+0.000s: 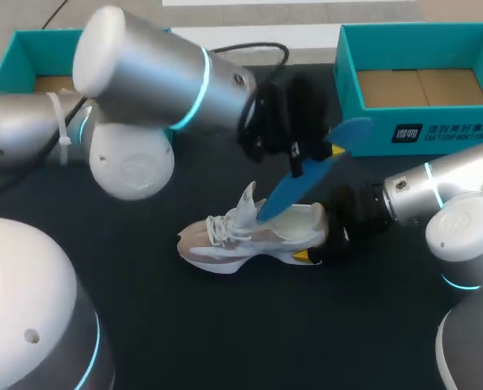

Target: Take the shoe out of the shoebox, open the shoe tongue, remove and reinsert the insole, then place the shoe into the shoebox

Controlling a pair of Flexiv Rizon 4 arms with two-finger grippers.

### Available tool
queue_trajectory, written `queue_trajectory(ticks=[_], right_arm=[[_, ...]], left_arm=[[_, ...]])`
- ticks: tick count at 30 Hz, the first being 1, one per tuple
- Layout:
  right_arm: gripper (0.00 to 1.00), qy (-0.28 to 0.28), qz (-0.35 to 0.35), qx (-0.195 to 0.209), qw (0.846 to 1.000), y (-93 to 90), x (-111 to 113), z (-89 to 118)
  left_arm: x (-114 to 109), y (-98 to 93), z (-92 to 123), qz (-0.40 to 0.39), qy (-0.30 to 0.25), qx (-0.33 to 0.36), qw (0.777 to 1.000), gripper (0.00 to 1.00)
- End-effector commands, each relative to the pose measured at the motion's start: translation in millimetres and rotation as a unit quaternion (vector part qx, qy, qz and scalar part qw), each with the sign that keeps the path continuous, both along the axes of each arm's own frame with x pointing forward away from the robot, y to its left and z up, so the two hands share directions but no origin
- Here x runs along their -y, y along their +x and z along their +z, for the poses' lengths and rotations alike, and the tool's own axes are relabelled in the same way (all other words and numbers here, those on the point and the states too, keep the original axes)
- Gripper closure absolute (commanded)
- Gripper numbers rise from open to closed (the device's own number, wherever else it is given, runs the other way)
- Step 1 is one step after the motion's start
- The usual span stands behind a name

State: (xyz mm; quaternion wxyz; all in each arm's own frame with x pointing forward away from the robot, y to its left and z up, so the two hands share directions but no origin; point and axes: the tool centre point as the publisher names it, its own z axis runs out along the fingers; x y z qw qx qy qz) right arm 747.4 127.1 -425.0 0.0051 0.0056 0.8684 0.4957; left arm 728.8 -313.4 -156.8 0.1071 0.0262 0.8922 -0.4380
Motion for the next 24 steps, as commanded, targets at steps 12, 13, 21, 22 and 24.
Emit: queue_trajectory(ticks=[12,13,21,22,24], right_arm=[[1.00,-0.002,-0.001,0.000,1.000,-0.9,-1,-3],[1.00,-0.002,-0.001,0.000,1.000,-0.9,-1,-3],[1.00,-0.002,-0.001,0.000,1.000,-0.9,-1,-3],[1.00,-0.002,-0.001,0.000,1.000,-0.9,-1,-3],[1.00,-0.002,-0.001,0.000,1.000,-0.9,-1,-3]], left_arm=[[-5,1.1,86,-0.150,-0.097,-0.101,0.979,1.00],[-5,0.5,91,-0.155,-0.105,-0.104,0.977,1.00],[-13,-3.4,113,-0.227,-0.149,-0.171,0.947,1.00],[-18,-4.1,116,-0.238,-0.153,-0.168,0.944,1.00],[-18,-4.1,116,-0.238,-0.153,-0.168,0.944,1.00]])
